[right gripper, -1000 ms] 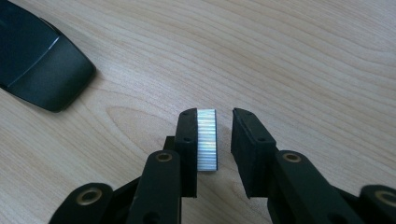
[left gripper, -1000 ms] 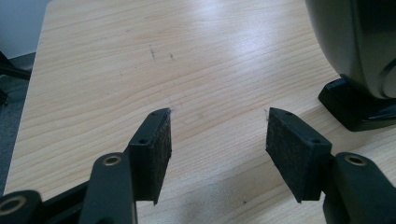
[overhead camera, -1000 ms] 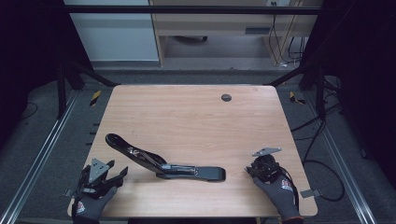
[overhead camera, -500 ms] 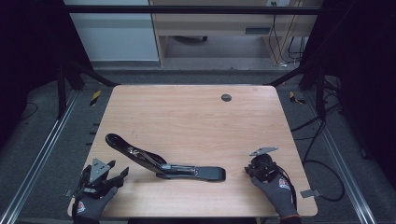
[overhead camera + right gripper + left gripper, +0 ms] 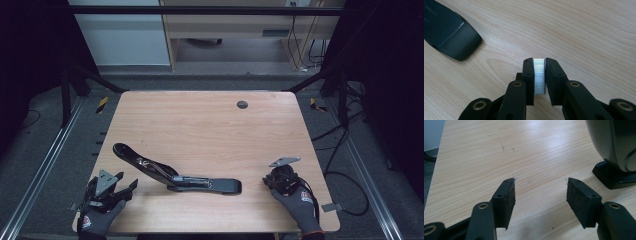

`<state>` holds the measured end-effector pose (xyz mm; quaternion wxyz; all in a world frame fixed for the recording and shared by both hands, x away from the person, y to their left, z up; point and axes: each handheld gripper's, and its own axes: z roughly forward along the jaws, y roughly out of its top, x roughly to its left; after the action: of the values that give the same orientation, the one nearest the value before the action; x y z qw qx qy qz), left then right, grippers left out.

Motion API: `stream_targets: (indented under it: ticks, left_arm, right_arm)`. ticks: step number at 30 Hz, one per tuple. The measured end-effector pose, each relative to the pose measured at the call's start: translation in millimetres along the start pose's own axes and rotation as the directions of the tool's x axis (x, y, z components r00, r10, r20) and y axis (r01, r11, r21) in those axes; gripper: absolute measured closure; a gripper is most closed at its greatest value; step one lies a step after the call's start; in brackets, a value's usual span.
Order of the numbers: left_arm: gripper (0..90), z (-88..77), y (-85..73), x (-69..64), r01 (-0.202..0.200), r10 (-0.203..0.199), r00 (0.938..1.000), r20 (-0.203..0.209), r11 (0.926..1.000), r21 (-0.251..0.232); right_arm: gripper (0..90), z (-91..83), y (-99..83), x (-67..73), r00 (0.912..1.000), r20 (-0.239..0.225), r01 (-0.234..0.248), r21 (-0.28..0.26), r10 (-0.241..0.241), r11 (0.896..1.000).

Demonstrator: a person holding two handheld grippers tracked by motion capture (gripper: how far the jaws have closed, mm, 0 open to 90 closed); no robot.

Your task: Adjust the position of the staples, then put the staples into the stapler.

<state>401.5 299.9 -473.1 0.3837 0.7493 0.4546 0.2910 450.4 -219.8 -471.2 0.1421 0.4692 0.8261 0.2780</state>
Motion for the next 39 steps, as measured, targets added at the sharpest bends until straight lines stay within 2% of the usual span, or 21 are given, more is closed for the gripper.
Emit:
stream_targets:
  ticks: [4, 6, 8, 13, 15, 23, 24, 27, 37, 39]
  left_arm:
    - [39.6, 0.1, -0.1, 0.1, 0.001, -0.001, 1.0000, 0.003, 1.0000, 0.000]
    - [39.6, 0.2, -0.1, 0.2, 0.002, -0.002, 1.0000, 0.004, 1.0000, 0.002]
    - [39.6, 0.3, -0.1, 0.3, 0.002, -0.002, 1.0000, 0.004, 1.0000, 0.002]
    - [39.6, 1.4, -0.5, 0.0, 0.003, -0.003, 0.9999, 0.010, 1.0000, 0.005]
    - [39.6, 1.5, -0.6, 0.8, 0.007, -0.007, 0.9999, 0.010, 1.0000, 0.004]
    - [39.6, 1.9, -0.8, 1.0, 0.010, -0.010, 0.9999, 0.011, 0.9999, 0.005]
    - [39.6, 2.2, -0.8, 1.1, 0.009, -0.009, 0.9999, 0.010, 0.9999, 0.006]
    - [39.6, 2.3, -0.8, 0.8, 0.008, -0.008, 0.9999, 0.008, 0.9999, 0.007]
    - [39.5, 3.2, -1.1, 1.0, 0.015, -0.015, 0.9998, 0.011, 0.9998, 0.010]
    - [39.6, 3.2, -1.2, 1.5, 0.017, -0.017, 0.9998, 0.011, 0.9998, 0.009]
  right_arm:
    - [78.4, -3.8, 1.4, 0.8, 0.9999, -0.006, 0.014, -0.022, -0.014, 1.000]
    - [78.4, -5.0, 1.8, 0.0, 0.9990, -0.001, 0.045, -0.036, -0.045, 0.998]
    - [78.4, -7.1, 2.9, 0.3, 0.9986, -0.006, 0.052, -0.048, -0.053, 0.997]
    - [78.4, -14.7, 7.5, 1.6, 0.9976, -0.039, 0.052, -0.096, -0.056, 0.994]
    - [78.4, -18.9, 10.2, 1.7, 0.9962, -0.046, 0.069, -0.110, -0.075, 0.992]
    - [78.4, -28.9, 20.0, 10.7, 0.9917, -0.055, 0.108, -0.142, -0.117, 0.984]
    - [78.4, -32.4, 24.0, 14.0, 0.9877, -0.059, 0.135, -0.149, -0.145, 0.980]
    - [78.4, -37.8, 30.7, 17.6, 0.9829, -0.069, 0.158, -0.159, -0.171, 0.975]
    - [78.4, -45.1, 53.6, 23.7, 0.9737, -0.102, 0.182, -0.190, -0.204, 0.965]
    - [78.4, -44.1, 58.7, 26.2, 0.9685, -0.115, 0.195, -0.196, -0.221, 0.961]
